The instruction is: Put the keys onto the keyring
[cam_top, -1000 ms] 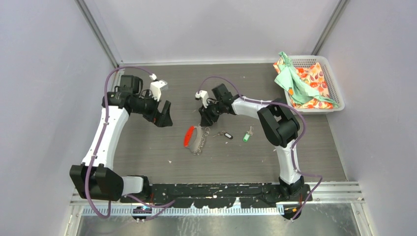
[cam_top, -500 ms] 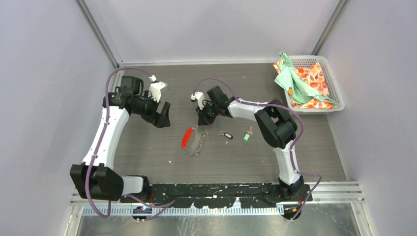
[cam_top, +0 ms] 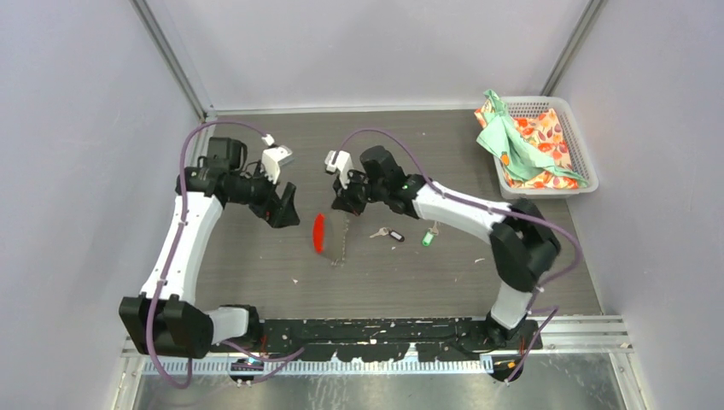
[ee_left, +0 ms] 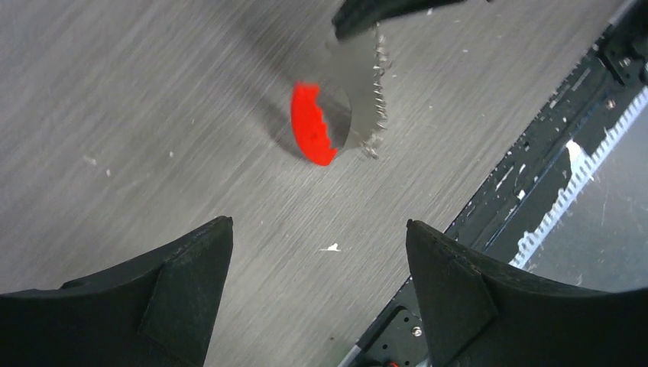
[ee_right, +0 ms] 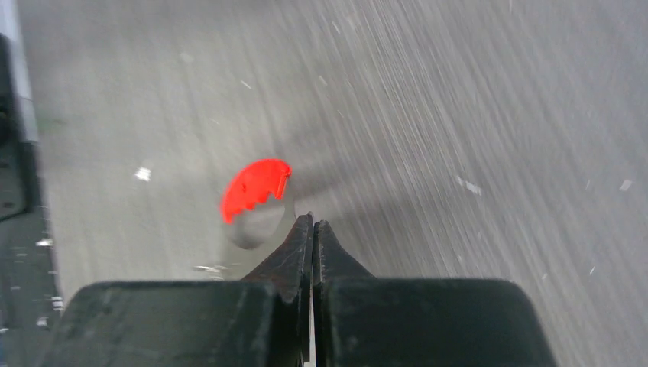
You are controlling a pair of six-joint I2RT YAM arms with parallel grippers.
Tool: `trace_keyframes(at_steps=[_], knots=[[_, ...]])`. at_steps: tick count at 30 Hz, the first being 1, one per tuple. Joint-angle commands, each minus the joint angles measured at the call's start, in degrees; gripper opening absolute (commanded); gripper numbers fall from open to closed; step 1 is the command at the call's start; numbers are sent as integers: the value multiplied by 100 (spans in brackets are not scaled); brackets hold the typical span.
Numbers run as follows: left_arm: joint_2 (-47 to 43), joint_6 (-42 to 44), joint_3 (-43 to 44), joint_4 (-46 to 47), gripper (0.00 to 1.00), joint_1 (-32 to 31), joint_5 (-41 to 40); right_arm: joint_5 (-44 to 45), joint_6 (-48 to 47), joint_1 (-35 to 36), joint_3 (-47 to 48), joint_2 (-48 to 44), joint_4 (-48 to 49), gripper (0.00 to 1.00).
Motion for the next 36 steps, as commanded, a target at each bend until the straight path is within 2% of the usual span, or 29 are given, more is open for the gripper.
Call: trace_keyframes(at_steps=[1,6,9,11,14,20,25,30,36], knots=[[-733,873,60,-148,85,26,1179,283,157,565,-421,-1313,838,1],[-1439,1743,112,-300,80,29,1844,602,170,1153,-641,-2192,1032,1],[-1871,2429,183,-753,70,22,2284,723,200,1462,-624,-2492,1120,1],[-2165,2590,197,-879,61,16,2458,787,205,1656,-581,-2645,1151,1],[-2641,2563,140,-814,50,17,2584,865,230,1882,-486,-2806,1166,1],[-3390,2352,-54,-822,44,20,2926,968,277,2296,-328,-2970,1250,1],[-3473,2181,10,-832,36,21,2967,1063,175,2591,-220,-2987,1295,1],[-3326,2354,137,-1165,34,21,2736,1220,-17,2766,-135,-3008,1242,1],[-3391,2205,50,-1058,33,20,2574,1258,-146,2875,-90,-3048,1136,1]])
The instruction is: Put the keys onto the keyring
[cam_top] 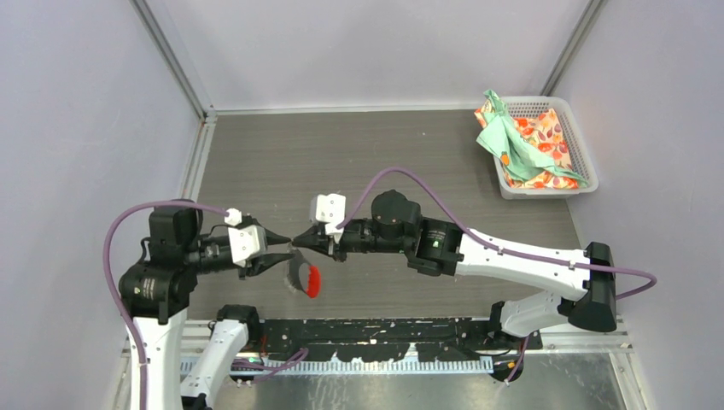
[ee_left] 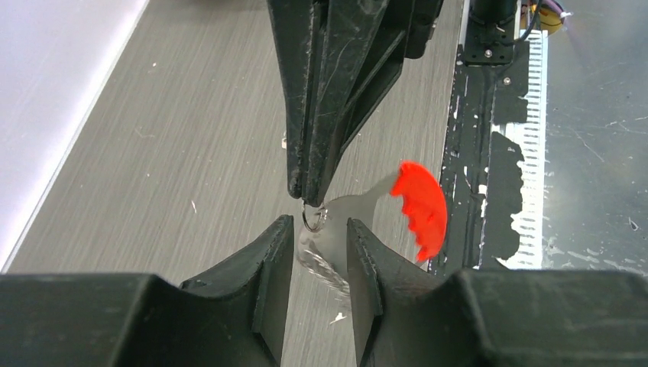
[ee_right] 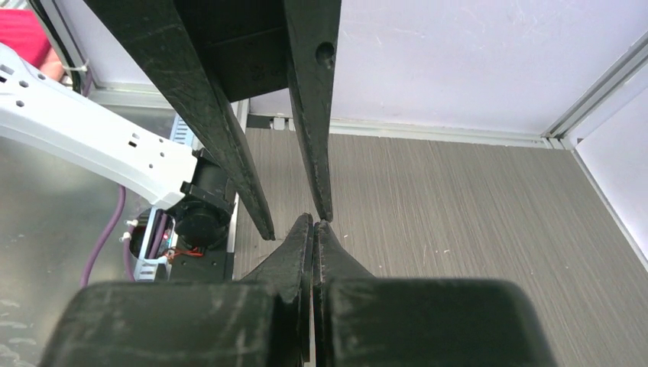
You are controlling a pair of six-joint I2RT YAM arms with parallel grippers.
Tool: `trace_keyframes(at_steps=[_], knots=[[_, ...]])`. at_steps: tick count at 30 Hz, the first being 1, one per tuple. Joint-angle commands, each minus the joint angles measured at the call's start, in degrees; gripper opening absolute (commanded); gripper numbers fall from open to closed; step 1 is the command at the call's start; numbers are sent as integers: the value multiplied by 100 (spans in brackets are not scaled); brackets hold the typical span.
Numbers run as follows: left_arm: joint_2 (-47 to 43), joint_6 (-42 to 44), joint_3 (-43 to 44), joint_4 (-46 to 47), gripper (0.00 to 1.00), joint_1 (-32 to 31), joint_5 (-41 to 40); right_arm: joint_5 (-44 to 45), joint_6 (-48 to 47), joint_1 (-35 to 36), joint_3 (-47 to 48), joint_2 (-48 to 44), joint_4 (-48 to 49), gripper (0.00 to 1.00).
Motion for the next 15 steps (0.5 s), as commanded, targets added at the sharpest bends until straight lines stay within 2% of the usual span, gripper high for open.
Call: trace_keyframes(at_steps=[1,8,11,15], knots=[[-75,-169,24,43,33,21,-32,109,-170,88,321,-269,235,1],[-125,-460,-35,196,29,20,259,99,-207,160,356,-238,223,1],[-64,-441,-10,122,21,20,255,120,-227,200,370,-241,223,1],[-40,-313,-14,38,5,19,228,105,-210,235,396,-250,223,1]])
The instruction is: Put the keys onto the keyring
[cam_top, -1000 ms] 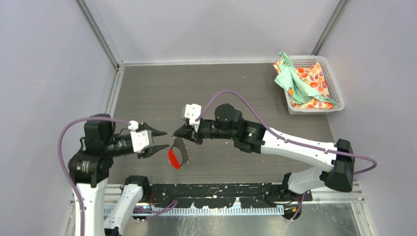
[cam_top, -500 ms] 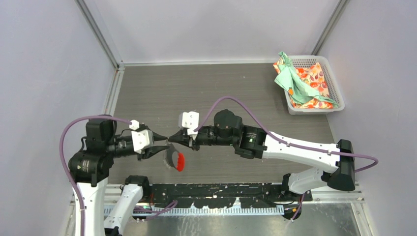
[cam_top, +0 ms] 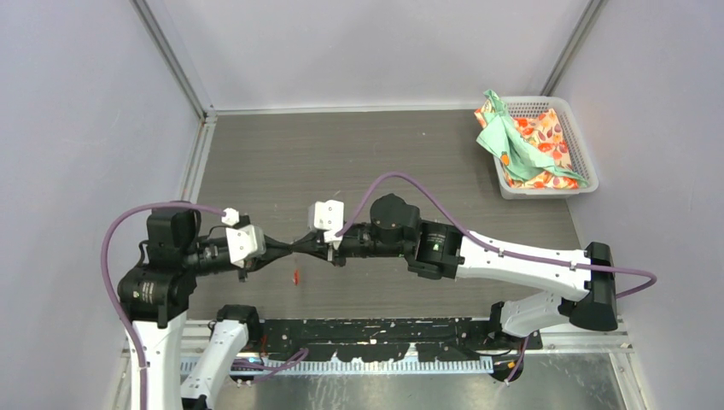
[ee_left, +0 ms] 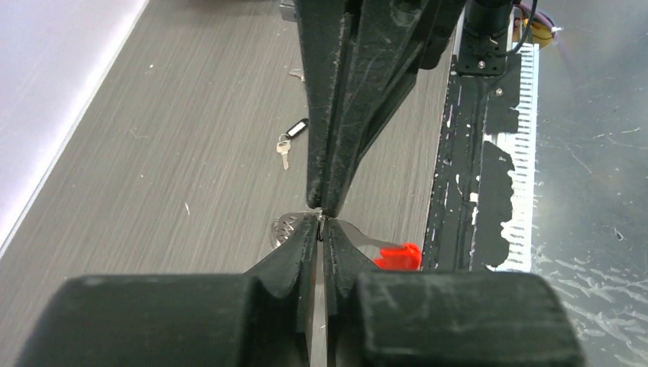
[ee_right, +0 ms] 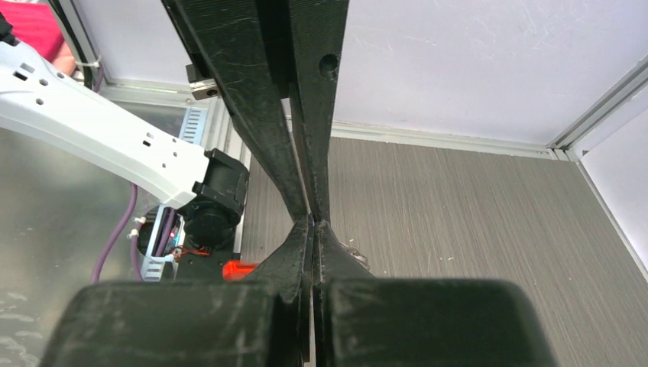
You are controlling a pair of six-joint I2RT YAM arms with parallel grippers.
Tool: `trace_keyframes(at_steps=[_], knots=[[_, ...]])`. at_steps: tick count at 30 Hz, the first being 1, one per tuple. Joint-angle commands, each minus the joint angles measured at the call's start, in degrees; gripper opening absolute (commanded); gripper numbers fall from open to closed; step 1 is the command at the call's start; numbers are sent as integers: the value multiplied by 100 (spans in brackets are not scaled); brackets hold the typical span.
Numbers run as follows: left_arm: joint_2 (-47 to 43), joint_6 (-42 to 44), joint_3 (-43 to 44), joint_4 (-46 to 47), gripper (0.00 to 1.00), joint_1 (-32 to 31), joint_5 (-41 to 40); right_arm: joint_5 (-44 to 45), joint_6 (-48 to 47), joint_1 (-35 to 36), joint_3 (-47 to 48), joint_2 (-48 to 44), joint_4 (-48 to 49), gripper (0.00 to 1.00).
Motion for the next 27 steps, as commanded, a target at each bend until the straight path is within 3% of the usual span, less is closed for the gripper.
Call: trace_keyframes(at_steps=[1,3,6,9,11,15,20,24,27], knots=[[42,11,-9,-17,1,20,141,34,-47,64,357,-227,247,1],[29,15,-26,87,0,19,133,-104,29,70,410,-214,231,4],[-25,75,-87,222,0,20,145,-181,217,73,430,-259,245,19],[-133,444,-163,284,0,16,191,-105,366,70,411,-442,209,27],[-271,779,-268,413,0,13,270,7,395,62,389,-616,14,43],[-732,860,-687,1306,0,15,484,281,366,58,184,-1143,-228,56],[-1275,1738,-1254,2386,0,21,970,478,221,52,-31,-1455,-546,57],[-1304,2761,-1335,2508,0,18,1272,410,45,57,7,-1369,-785,56],[-1176,2946,-1214,2592,0,20,1333,287,-102,51,67,-1301,-981,54]])
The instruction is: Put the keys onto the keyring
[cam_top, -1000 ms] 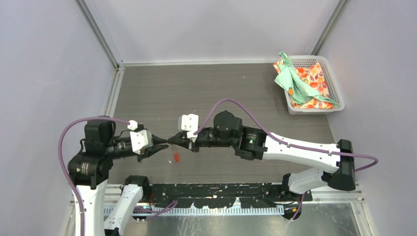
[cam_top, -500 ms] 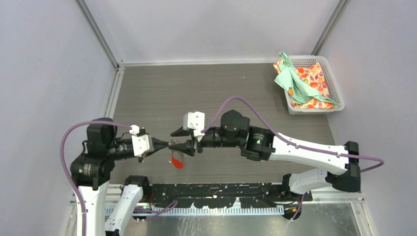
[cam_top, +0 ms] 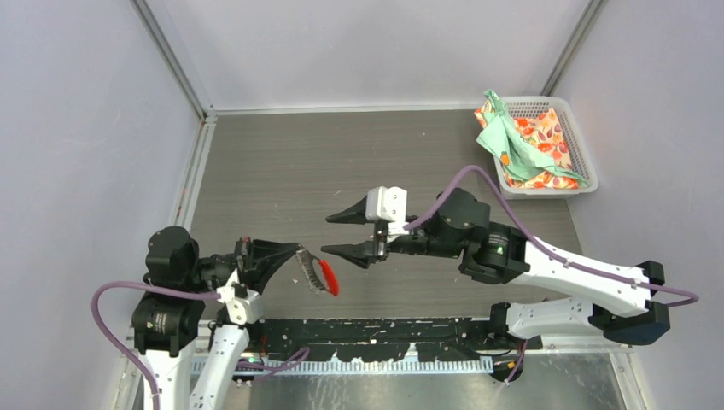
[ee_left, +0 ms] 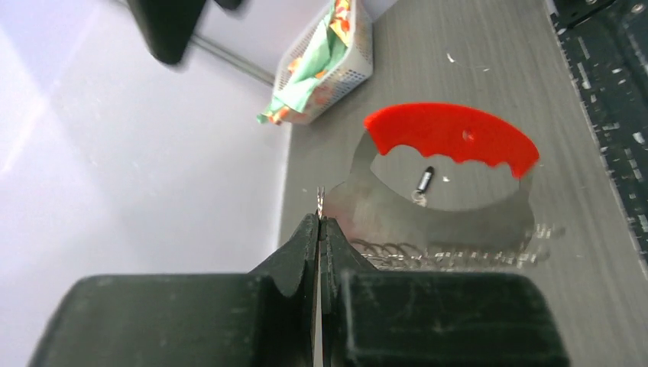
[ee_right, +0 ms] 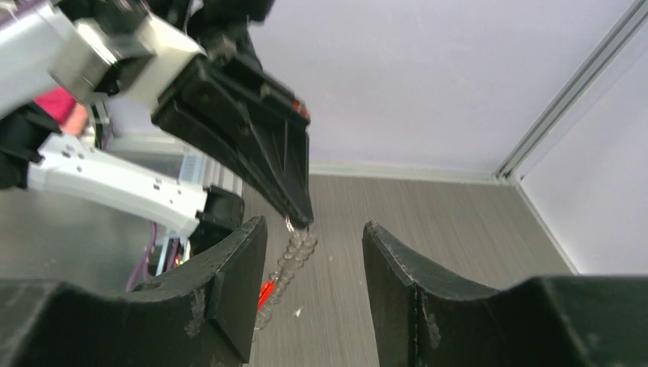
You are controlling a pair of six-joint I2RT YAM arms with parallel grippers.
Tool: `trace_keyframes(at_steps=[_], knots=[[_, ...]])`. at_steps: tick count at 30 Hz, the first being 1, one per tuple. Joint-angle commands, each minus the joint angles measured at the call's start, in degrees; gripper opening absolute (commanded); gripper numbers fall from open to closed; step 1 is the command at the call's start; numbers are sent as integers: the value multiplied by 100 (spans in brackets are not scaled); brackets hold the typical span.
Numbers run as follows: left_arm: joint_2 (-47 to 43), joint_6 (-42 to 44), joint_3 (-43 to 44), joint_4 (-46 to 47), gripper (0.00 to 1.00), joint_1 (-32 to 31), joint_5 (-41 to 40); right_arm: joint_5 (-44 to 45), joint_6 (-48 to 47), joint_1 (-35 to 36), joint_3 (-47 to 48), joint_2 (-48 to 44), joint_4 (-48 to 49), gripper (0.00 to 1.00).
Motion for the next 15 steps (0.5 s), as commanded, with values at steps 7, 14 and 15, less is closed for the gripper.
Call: trace_keyframes(at_steps=[7,14,15], knots=[[185,927,266,668,0,21,567,-31,-549,15,51,323,-511,50],[165,320,390,666,0,21,766,180,-862,20,-57,361,-286,49],[186,89,423,664,0,21,768,171,-883,18,-52,382,-278,49]])
